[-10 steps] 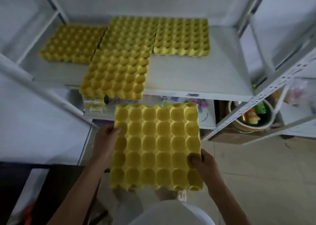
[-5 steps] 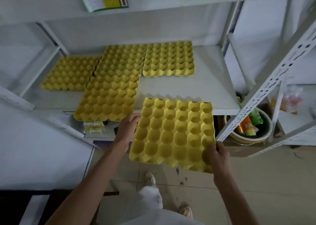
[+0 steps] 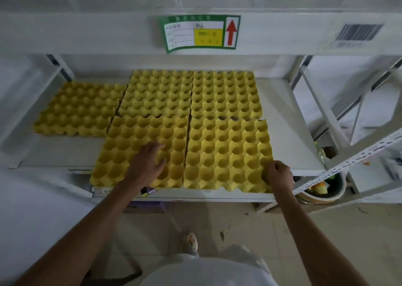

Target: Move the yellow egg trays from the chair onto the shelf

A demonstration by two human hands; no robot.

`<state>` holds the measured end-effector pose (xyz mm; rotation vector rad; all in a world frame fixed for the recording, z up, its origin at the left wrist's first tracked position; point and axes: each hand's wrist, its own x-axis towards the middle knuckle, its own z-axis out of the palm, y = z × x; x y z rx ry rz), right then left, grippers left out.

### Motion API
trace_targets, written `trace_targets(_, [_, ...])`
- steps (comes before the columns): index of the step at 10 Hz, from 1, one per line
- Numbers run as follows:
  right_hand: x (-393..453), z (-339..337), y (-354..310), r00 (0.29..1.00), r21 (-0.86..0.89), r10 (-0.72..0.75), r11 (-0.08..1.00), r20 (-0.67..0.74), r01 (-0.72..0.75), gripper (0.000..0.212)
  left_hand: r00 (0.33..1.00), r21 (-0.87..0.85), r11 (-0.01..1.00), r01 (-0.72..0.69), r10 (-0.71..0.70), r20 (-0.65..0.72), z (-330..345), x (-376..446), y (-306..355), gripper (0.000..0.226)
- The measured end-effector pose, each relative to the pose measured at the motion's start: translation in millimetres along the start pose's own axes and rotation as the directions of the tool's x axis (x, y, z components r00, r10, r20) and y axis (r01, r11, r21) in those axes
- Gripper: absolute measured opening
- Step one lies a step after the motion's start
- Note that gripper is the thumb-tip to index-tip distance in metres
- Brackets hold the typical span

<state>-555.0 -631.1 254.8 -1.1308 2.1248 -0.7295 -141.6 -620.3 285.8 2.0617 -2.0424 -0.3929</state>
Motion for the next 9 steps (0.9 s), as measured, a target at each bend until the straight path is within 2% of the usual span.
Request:
trace_targets(1, [8.5, 3.9, -12.1, 0.995, -0.234, -0.073, 0.971, -0.062, 0.057, 0.035, 0.998, 0.118, 0.993, -0.002, -0.005, 0.058, 16.5, 2.5, -4.1, 0.056])
trace_targets(2, [9.7, 6.6, -13.1, 0.978, -0.361, -0.173, 0.925, -0.116, 0.121, 0.03, 0.998, 0.092, 0.994, -0.063, 0.064, -0.006, 31.0, -1.2, -5.2, 0.064])
trace_targets(5, [8.0, 5.5, -18.6, 0.944, -0.481, -0.319, 0.843, -0.085, 0.241, 0.027, 0.989, 0.1, 0.99, -0.099, 0.109, -0.1, 42.1, -1.9, -7.0, 0.057])
trace_targets(7, [20.1, -16.3, -23.9, 0.936, -0.681, -0.328, 0.656, 0.131, 0.326, 0.024, 0.994, 0.153, 0.984, -0.095, 0.102, -0.037, 45.5, -1.0, -7.9, 0.06])
trace_targets(8, [22.1, -32.5, -27.6, 0.9, -0.758, -0.381, 0.517, 0.213, 0.399, 0.043, 0.999, 0.171, 0.984, -0.052, 0.052, 0.004, 28.2, -5.7, -6.6, 0.067])
trace_targets(9, [26.1, -57.7, -49.2, 0.821, -0.797, -0.517, 0.378, 0.242, 0.472, 0.056, 0.991, 0.203, 0.979, -0.031, 0.057, -0.119, 8.1, -14.8, -0.9, 0.063])
